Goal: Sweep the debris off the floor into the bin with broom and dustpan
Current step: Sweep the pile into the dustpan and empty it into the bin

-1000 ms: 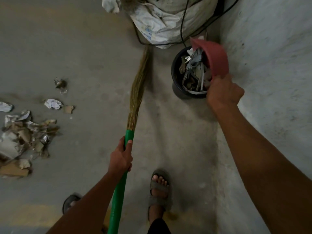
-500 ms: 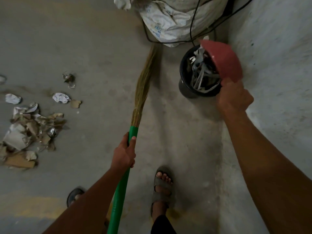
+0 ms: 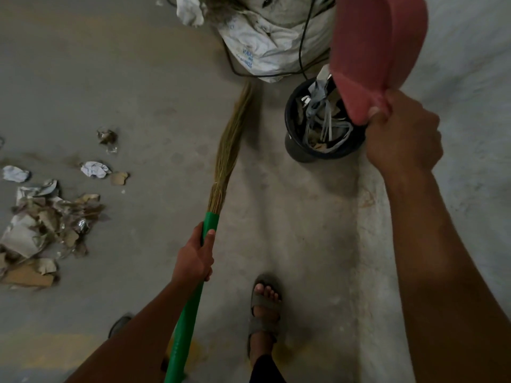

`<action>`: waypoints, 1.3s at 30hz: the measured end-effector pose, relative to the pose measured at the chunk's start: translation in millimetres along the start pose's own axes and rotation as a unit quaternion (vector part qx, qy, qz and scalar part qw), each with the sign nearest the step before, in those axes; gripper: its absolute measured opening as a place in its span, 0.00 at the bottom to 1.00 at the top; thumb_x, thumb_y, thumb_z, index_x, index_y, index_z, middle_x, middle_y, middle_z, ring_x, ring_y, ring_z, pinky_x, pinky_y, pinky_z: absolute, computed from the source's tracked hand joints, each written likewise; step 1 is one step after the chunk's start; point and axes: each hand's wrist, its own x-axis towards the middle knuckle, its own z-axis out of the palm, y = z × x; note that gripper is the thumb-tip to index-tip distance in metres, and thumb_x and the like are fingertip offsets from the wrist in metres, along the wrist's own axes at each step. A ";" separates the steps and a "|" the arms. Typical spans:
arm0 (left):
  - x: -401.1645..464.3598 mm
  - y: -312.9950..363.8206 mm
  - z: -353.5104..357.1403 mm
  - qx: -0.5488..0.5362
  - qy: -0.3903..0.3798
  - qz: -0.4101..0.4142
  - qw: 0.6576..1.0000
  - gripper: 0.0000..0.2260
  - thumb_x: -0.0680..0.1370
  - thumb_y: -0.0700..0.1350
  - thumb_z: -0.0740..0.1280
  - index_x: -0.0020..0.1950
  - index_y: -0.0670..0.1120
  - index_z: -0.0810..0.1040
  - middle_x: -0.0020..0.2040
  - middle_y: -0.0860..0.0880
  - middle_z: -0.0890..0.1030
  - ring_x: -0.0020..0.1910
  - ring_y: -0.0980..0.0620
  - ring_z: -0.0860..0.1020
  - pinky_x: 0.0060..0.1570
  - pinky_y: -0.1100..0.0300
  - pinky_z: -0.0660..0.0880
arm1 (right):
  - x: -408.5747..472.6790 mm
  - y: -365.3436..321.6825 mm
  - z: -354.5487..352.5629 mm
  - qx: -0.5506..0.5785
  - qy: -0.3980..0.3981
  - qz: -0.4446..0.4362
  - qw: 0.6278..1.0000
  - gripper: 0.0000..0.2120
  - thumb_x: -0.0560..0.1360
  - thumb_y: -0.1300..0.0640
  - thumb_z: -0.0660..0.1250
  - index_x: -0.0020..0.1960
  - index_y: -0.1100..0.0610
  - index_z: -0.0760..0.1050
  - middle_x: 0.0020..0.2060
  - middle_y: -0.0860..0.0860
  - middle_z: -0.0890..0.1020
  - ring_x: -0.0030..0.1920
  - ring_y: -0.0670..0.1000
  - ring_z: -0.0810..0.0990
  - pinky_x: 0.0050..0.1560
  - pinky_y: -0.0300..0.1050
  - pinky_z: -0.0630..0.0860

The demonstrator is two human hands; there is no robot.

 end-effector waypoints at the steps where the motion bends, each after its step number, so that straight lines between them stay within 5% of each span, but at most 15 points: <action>1: -0.2 1.6 0.5 -0.001 -0.001 0.002 1.000 0.21 0.87 0.58 0.59 0.80 0.58 0.65 0.37 0.42 0.78 0.27 0.49 0.76 0.25 0.56 0.77 | -0.5 -5.0 -1.6 0.010 -0.004 -0.009 1.000 0.13 0.87 0.49 0.61 0.67 0.51 0.77 0.63 0.55 0.82 0.62 0.62 0.80 0.50 0.50 0.67; 10: 2.9 7.3 8.5 -0.001 -0.006 0.024 1.000 0.22 0.87 0.58 0.58 0.81 0.57 0.64 0.37 0.42 0.78 0.28 0.49 0.76 0.25 0.57 0.77 | 2.0 -8.1 39.2 -0.050 -0.087 -0.022 0.995 0.15 0.85 0.53 0.64 0.70 0.52 0.77 0.65 0.62 0.79 0.63 0.69 0.80 0.59 0.59 0.76; 16: 3.0 3.6 12.5 0.000 -0.010 0.026 1.000 0.21 0.87 0.57 0.58 0.80 0.56 0.65 0.37 0.43 0.77 0.27 0.50 0.75 0.25 0.57 0.77 | -3.0 28.0 81.7 -0.085 -0.105 0.037 0.990 0.14 0.84 0.56 0.64 0.70 0.54 0.75 0.63 0.62 0.80 0.61 0.68 0.81 0.57 0.59 0.76; 26: -0.4 -9.6 18.6 0.006 -0.014 0.004 1.000 0.22 0.86 0.59 0.59 0.80 0.59 0.64 0.37 0.42 0.79 0.27 0.49 0.77 0.25 0.56 0.77 | 9.6 31.9 76.1 -0.040 0.004 0.037 0.999 0.13 0.86 0.54 0.63 0.68 0.57 0.74 0.63 0.60 0.80 0.59 0.66 0.81 0.55 0.60 0.77; 39: 16.8 9.8 35.4 0.010 -0.019 0.010 1.000 0.22 0.86 0.59 0.58 0.80 0.59 0.64 0.38 0.42 0.79 0.28 0.48 0.76 0.25 0.57 0.77 | 51.8 50.9 137.9 -0.127 -0.145 -0.009 0.981 0.17 0.86 0.60 0.57 0.73 0.61 0.68 0.67 0.64 0.77 0.64 0.67 0.79 0.55 0.59 0.74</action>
